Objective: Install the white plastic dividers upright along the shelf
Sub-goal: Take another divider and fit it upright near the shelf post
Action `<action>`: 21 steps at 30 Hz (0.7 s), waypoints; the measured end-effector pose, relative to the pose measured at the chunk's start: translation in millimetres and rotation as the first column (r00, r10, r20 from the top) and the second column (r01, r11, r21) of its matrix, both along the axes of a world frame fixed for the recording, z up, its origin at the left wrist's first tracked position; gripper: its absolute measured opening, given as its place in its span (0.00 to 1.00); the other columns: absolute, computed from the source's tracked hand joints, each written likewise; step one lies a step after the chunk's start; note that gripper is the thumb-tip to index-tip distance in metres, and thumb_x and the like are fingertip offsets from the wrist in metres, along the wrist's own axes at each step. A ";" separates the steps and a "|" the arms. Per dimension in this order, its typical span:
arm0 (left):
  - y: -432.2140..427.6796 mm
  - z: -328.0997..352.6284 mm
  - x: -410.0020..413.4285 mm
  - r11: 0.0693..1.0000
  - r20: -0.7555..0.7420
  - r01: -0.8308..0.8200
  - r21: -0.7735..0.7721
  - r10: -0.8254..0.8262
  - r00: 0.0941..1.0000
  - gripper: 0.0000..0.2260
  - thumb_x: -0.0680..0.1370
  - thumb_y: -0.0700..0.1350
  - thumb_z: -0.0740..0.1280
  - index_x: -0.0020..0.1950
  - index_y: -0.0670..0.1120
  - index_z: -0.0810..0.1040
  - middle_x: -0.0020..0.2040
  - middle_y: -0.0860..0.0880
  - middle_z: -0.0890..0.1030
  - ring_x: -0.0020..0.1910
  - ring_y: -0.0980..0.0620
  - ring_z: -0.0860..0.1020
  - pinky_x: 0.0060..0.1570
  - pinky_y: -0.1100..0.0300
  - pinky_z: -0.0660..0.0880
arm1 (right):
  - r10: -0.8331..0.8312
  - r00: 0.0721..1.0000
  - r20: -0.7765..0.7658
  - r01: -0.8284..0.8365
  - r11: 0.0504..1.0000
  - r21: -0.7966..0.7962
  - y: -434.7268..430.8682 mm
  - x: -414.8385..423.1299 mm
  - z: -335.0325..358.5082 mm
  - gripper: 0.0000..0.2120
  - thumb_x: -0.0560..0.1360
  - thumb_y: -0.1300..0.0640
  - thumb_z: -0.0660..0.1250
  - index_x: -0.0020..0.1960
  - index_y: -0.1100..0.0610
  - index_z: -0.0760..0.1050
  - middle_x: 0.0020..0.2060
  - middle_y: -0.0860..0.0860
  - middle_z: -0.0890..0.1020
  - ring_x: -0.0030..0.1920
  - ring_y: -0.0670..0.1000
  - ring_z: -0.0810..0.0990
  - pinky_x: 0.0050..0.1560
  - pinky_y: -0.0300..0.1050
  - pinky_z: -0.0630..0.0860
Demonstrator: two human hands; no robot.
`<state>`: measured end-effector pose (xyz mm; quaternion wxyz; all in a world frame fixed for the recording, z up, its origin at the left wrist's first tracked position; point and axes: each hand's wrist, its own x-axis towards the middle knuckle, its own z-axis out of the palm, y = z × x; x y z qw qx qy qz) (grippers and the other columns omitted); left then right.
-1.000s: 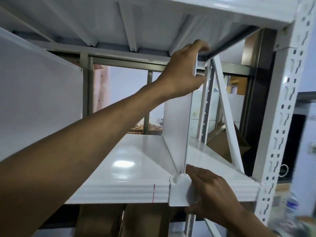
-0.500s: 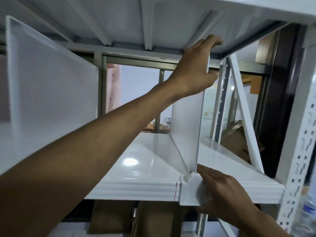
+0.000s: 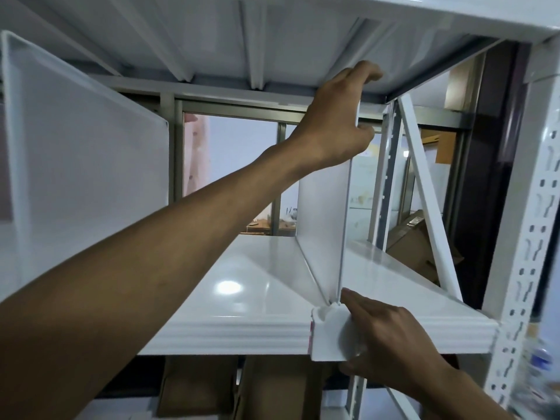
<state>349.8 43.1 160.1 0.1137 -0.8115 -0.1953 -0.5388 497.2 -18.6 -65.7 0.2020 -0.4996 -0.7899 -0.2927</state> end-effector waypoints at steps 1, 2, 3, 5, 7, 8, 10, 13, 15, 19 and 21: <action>0.3 0.2 -0.9 1.000 0.000 -0.001 -0.002 0.001 1.000 0.28 0.72 0.35 0.70 0.71 0.44 0.70 0.70 0.47 0.74 0.66 0.52 0.73 0.46 0.84 0.63 | -0.005 1.000 0.012 0.005 1.000 0.020 0.4 -0.8 -0.2 0.44 0.42 0.37 0.77 0.54 0.56 0.76 0.42 0.49 0.85 0.37 0.49 0.82 0.29 0.36 0.75; 0.9 0.2 -1.8 1.000 0.002 -0.004 -0.001 0.004 1.000 0.28 0.72 0.35 0.70 0.71 0.43 0.70 0.70 0.47 0.74 0.66 0.52 0.73 0.46 0.84 0.63 | -0.006 1.000 0.022 0.006 0.999 0.038 1.3 -1.3 -0.4 0.44 0.41 0.37 0.77 0.53 0.57 0.77 0.41 0.49 0.85 0.36 0.49 0.82 0.28 0.37 0.74; 1.6 -0.3 -2.4 1.000 0.003 -0.005 -0.001 0.005 1.000 0.27 0.72 0.35 0.70 0.71 0.43 0.70 0.70 0.47 0.74 0.66 0.52 0.73 0.47 0.84 0.64 | -0.002 1.000 0.028 0.000 0.999 0.054 1.9 -1.8 -0.9 0.44 0.41 0.37 0.77 0.53 0.57 0.78 0.41 0.49 0.85 0.36 0.49 0.82 0.27 0.38 0.74; 2.5 -0.7 -3.2 1.000 0.001 -0.002 -0.004 0.002 1.000 0.28 0.71 0.35 0.70 0.71 0.43 0.70 0.70 0.47 0.74 0.66 0.52 0.73 0.47 0.84 0.64 | 0.005 1.000 0.030 -0.007 0.997 0.074 3.0 -1.0 -1.6 0.43 0.42 0.37 0.77 0.53 0.57 0.78 0.40 0.49 0.85 0.35 0.50 0.82 0.27 0.39 0.74; 2.8 -0.8 -3.9 1.000 0.005 -0.009 -0.008 0.009 1.000 0.27 0.72 0.35 0.70 0.71 0.43 0.70 0.70 0.47 0.74 0.66 0.52 0.73 0.46 0.84 0.63 | 0.030 0.999 0.014 -0.030 0.997 0.073 4.3 1.2 -1.4 0.42 0.42 0.39 0.77 0.53 0.56 0.77 0.40 0.49 0.84 0.35 0.50 0.81 0.27 0.38 0.74; 2.3 -1.2 -3.8 1.000 0.005 -0.014 -0.013 0.014 1.000 0.27 0.72 0.35 0.70 0.71 0.43 0.70 0.70 0.46 0.74 0.66 0.51 0.72 0.46 0.83 0.63 | 0.044 0.999 -0.003 -0.044 0.997 0.063 4.4 2.1 -1.7 0.42 0.42 0.40 0.78 0.54 0.55 0.75 0.40 0.48 0.84 0.35 0.50 0.81 0.27 0.38 0.74; 1.9 -1.8 -2.3 0.999 -0.002 -0.019 -0.026 0.019 1.000 0.27 0.72 0.35 0.69 0.71 0.43 0.69 0.70 0.46 0.73 0.67 0.50 0.72 0.49 0.79 0.65 | 0.069 0.997 -0.025 -0.068 0.997 0.047 4.0 3.1 -2.7 0.43 0.42 0.41 0.78 0.55 0.54 0.73 0.41 0.48 0.84 0.36 0.49 0.82 0.29 0.36 0.75; -0.1 -5.9 -3.0 0.999 -0.003 -0.016 -0.051 0.016 1.000 0.29 0.73 0.36 0.70 0.74 0.44 0.67 0.72 0.44 0.71 0.68 0.46 0.71 0.60 0.62 0.72 | 0.064 0.998 -0.017 -0.063 0.998 0.009 1.9 1.8 -2.1 0.42 0.43 0.40 0.78 0.55 0.54 0.74 0.42 0.47 0.84 0.37 0.47 0.80 0.29 0.34 0.73; -4.9 -11.0 -7.1 0.996 0.006 0.013 -0.091 -0.013 1.000 0.32 0.73 0.39 0.70 0.76 0.45 0.63 0.74 0.43 0.69 0.70 0.44 0.70 0.65 0.53 0.72 | 0.044 0.999 -0.018 -0.044 0.999 -0.015 -2.4 0.3 -0.6 0.42 0.46 0.37 0.77 0.56 0.54 0.75 0.44 0.47 0.84 0.38 0.47 0.80 0.29 0.34 0.72; -26.1 -40.1 -28.1 0.989 0.055 0.052 -0.139 -0.045 0.997 0.35 0.73 0.44 0.72 0.77 0.49 0.62 0.75 0.46 0.68 0.71 0.47 0.69 0.66 0.47 0.73 | 0.119 0.990 -0.070 -0.113 0.990 0.079 -19.5 -1.1 7.3 0.39 0.60 0.26 0.66 0.57 0.54 0.79 0.49 0.47 0.84 0.38 0.49 0.84 0.32 0.39 0.77; -35.6 -60.8 -47.5 0.986 0.093 0.023 -0.163 -0.008 0.996 0.33 0.73 0.46 0.72 0.76 0.52 0.63 0.73 0.49 0.69 0.68 0.48 0.71 0.62 0.46 0.76 | 0.206 0.973 -0.107 -0.181 0.962 0.204 -28.7 -1.3 19.2 0.33 0.64 0.27 0.63 0.49 0.54 0.83 0.45 0.47 0.85 0.36 0.46 0.84 0.34 0.37 0.76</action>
